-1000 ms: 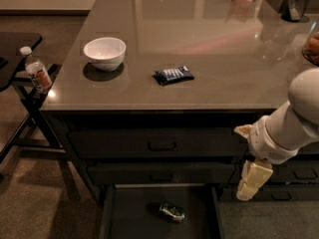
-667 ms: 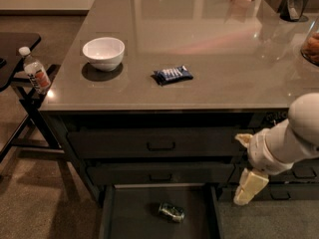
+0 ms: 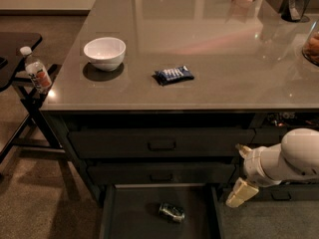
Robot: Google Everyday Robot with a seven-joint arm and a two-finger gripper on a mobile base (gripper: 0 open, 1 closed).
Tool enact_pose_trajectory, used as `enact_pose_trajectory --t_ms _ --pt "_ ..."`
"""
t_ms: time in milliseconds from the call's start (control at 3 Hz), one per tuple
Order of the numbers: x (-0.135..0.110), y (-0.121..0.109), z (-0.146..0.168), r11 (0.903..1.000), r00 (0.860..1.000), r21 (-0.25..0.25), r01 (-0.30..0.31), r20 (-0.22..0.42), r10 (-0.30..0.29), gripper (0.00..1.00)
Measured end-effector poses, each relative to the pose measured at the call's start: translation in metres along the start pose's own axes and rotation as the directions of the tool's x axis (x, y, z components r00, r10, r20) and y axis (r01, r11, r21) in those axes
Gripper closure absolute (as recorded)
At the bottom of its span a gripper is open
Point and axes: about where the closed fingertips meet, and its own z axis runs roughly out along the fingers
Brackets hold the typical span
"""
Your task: Pick green can from bottom drawer and place on counter
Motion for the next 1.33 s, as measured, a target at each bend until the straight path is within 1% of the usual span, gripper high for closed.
enact_pose_trajectory --t_ms 333,667,1000,1333 --pt "0.000 0.000 0.000 1.0000 1.000 0.000 0.000 0.000 0.000 0.00" --pt "0.003 0.005 0.017 0.9998 0.998 -0.019 0.006 0.055 -0.005 0.00" --pt "0.011 0.018 0.052 0.9979 0.988 -0.064 0.013 0.156 -0.003 0.00" --pt "0.024 0.036 0.094 0.9951 0.971 -0.096 0.023 0.240 0.000 0.00"
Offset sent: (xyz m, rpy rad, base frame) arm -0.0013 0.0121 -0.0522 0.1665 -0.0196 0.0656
